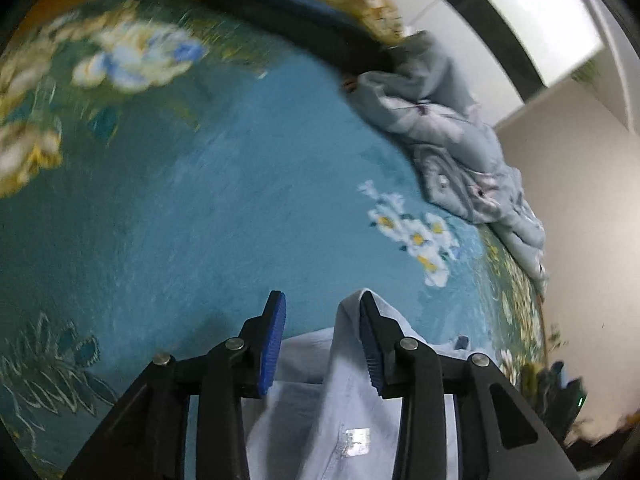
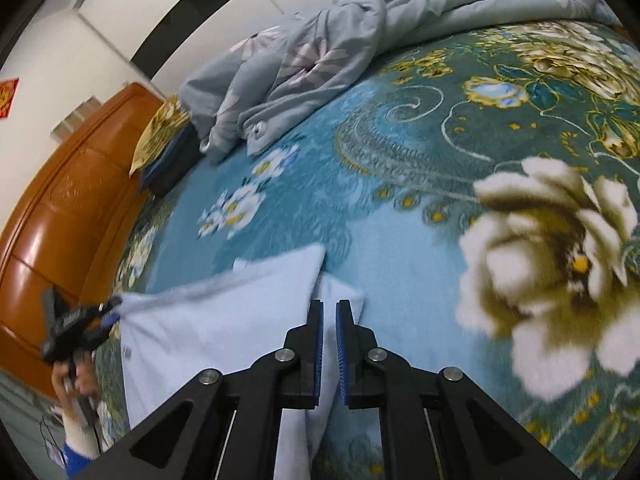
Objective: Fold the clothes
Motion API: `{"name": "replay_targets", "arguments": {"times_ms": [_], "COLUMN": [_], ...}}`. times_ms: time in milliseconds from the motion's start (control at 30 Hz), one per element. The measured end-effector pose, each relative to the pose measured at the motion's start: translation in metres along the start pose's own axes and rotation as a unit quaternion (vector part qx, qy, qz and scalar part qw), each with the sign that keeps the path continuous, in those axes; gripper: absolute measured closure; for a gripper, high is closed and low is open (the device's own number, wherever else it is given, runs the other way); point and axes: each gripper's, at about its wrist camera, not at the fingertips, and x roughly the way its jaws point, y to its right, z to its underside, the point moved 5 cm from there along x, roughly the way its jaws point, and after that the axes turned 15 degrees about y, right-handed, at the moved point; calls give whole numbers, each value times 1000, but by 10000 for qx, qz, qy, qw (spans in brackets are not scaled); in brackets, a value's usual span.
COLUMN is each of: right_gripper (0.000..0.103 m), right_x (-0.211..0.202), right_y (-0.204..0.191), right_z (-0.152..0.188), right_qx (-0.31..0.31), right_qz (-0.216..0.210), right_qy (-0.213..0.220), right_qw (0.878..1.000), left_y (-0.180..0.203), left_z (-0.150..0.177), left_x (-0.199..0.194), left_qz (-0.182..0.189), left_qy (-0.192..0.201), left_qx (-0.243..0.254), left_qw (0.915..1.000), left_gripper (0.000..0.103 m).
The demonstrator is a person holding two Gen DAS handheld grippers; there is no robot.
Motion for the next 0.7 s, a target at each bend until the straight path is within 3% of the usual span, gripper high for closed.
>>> {"name": "replay_targets", "arguments": {"times_ms": [67,200,267,367,433,533,700], "right_gripper": [94,94,94,94,94,94,94], "right_x": [-3,-2,2,12,21,35,47], "right_y": [-3,-8,-13,-28,-40,-50,-44], "right_z": [6,11,9,4,5,14,24], "right_qx": [-79,-278,-341,-398,-496,-672,-718], "right_qz": [-56,-102,-120,-298,-400,-404,-205], "right_qy": [-66,-143,-136,-124,-172,-346,-569], "right_qw": [9999,9995,9993,9987,9978,9963,9956], "left_y": [-11,-15,-3,24,36,44,32], "left_z": [1,-9,-7,13,30,51,64], "left_x": [2,-8,-16,-19,-18,-9,5], "left_qz": [-121,53,118,523,552,377,112], "left_qy": [-38,57,82,-226,-376,-535,-737], "left_qx": [-199,-446,-208,306,686,1212,1140], "left_qw": [9997,9990,9997,9979,9954,9905,9907], "left_gripper": [65,65,65,65,65,65,65]}}
